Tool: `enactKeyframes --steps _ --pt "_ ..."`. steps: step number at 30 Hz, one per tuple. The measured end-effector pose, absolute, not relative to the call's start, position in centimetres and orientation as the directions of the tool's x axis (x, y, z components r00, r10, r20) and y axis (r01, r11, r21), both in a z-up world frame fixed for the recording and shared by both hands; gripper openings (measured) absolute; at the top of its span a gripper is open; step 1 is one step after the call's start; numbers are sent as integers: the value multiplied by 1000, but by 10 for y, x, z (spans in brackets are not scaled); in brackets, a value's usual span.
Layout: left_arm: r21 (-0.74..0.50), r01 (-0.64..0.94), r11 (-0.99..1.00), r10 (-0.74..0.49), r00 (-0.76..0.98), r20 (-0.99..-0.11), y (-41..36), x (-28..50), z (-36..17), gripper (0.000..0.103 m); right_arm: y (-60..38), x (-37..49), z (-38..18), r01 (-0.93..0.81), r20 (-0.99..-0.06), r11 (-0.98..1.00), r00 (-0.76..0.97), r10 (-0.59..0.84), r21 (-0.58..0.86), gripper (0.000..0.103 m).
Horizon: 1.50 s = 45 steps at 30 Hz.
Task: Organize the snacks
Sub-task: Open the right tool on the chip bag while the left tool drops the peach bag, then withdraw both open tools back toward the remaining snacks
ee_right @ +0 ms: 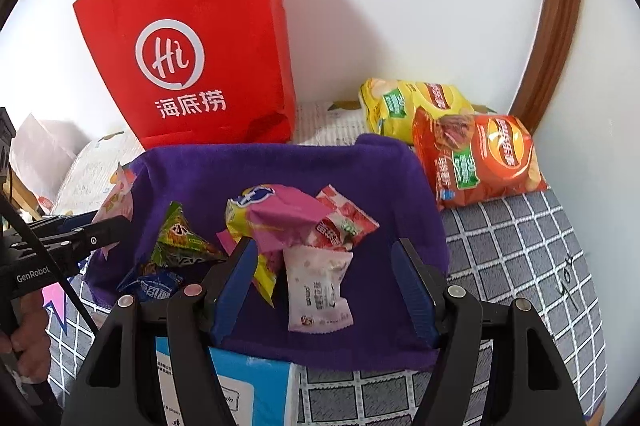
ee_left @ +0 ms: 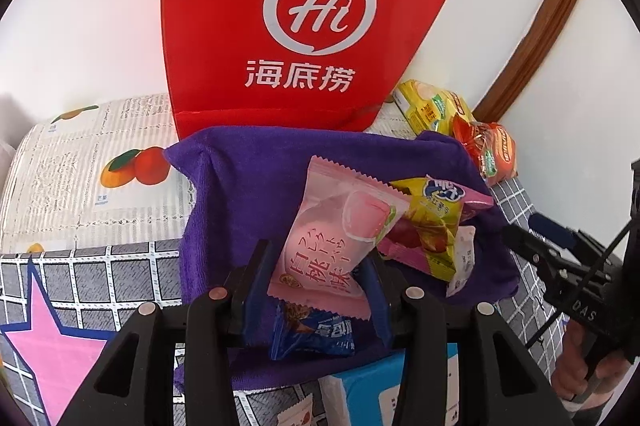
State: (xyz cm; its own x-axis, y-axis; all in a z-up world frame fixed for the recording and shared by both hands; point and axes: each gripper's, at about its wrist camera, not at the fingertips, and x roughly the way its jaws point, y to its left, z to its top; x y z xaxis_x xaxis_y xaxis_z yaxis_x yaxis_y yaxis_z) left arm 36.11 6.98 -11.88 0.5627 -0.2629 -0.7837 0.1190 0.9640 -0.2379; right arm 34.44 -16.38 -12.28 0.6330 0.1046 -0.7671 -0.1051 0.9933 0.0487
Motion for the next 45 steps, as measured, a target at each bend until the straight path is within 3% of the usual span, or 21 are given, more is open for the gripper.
enactKeyframes --steps 5,9,18,23,32,45 --pt "-240 115 964 -262 560 -786 69 362 -120 45 -168 342 -132 -92 -787 994 610 99 54 69" --pt "-240 117 964 -263 572 -777 69 360 -114 63 -173 337 -135 -81 -792 995 603 98 62 69" --pt "-234 155 960 -280 580 -765 59 348 -99 64 -183 320 -130 -50 -794 995 599 102 91 69" --pt "-222 189 957 -292 592 -751 48 336 -84 64 -196 301 -115 -38 -773 978 606 187 207 69" --pt "-202 222 954 -299 639 -709 42 301 -40 65 -204 250 -82 -1 -745 987 655 123 162 69" --pt "-186 180 966 -259 613 -747 61 245 -54 66 -189 206 -83 -25 -745 989 656 126 145 69"
